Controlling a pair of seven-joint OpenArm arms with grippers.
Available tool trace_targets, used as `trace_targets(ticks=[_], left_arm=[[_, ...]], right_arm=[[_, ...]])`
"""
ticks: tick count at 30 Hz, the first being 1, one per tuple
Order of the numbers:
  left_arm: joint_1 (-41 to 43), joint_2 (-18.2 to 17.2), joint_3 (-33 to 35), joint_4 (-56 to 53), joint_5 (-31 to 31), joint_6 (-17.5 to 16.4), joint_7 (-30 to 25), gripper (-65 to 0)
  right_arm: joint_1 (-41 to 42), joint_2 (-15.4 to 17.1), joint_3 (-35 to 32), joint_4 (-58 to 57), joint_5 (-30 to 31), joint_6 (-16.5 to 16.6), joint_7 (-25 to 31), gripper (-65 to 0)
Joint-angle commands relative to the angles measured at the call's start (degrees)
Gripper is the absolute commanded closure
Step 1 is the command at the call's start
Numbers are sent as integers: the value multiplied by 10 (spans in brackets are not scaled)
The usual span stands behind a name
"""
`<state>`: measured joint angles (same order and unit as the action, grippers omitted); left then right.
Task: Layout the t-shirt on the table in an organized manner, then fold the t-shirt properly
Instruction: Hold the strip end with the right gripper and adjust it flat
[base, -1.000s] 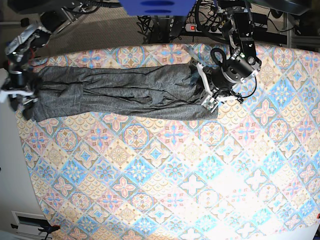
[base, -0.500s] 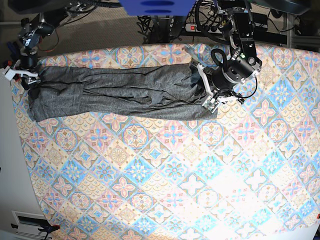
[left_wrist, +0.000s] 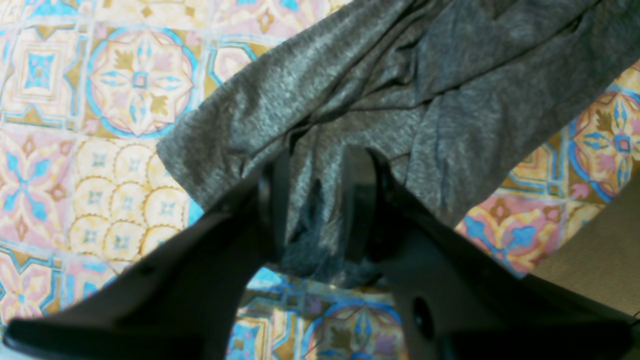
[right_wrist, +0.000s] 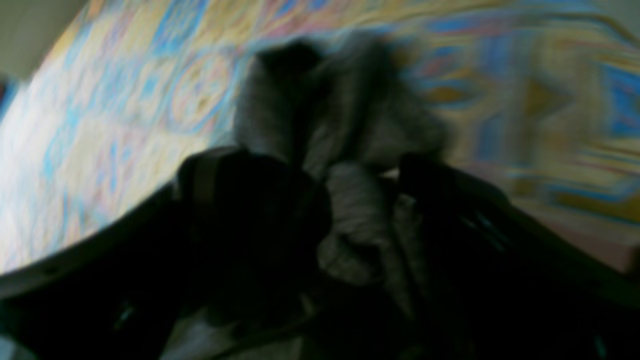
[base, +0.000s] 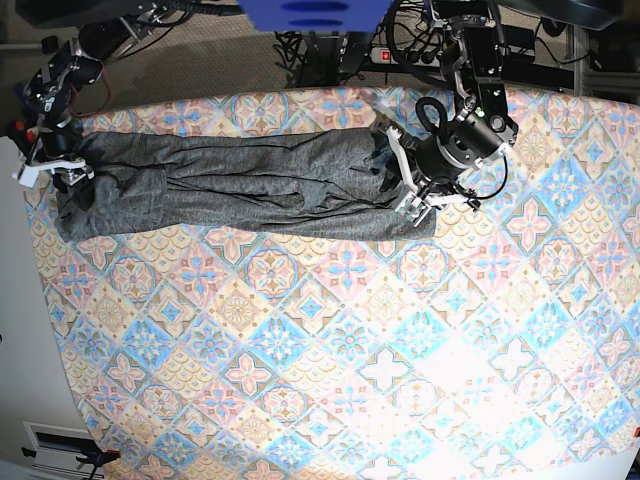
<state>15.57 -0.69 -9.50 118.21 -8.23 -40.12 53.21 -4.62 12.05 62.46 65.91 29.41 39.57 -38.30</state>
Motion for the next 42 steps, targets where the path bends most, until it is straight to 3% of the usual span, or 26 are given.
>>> trace_targets(ticks=[1, 6, 10, 16, 20, 32, 37, 42], left_arm=[[-4, -1, 0, 11, -7, 1, -9, -173], [-3, -1, 0, 11, -7, 1, -9, -173], [-2, -1, 0, 11, -7, 1, -9, -173], [-1, -1, -1, 11, -7, 1, -9, -173], [-1, -1, -2, 11, -7, 1, -9, -173], [0, -1, -4, 11, -7, 1, -9, -173], [5, -1, -1, 11, -7, 1, -10, -173], [11, -1, -4, 11, -7, 1, -12, -173]], right_arm=[[2, 14, 1, 20, 12, 4, 4, -448], [3, 14, -10, 43, 11, 4, -88, -448], [-2, 14, -11, 43, 11, 4, -119, -448], [-42, 14, -85, 46, 11, 4, -116, -448], [-61, 14, -89, 46, 12, 4, -119, -448], [-57, 17, -84, 46, 11, 4, -115, -448], [-44, 21, -14, 46, 11, 4, -80, -448], [34, 86, -3, 38, -29, 4, -75, -448]])
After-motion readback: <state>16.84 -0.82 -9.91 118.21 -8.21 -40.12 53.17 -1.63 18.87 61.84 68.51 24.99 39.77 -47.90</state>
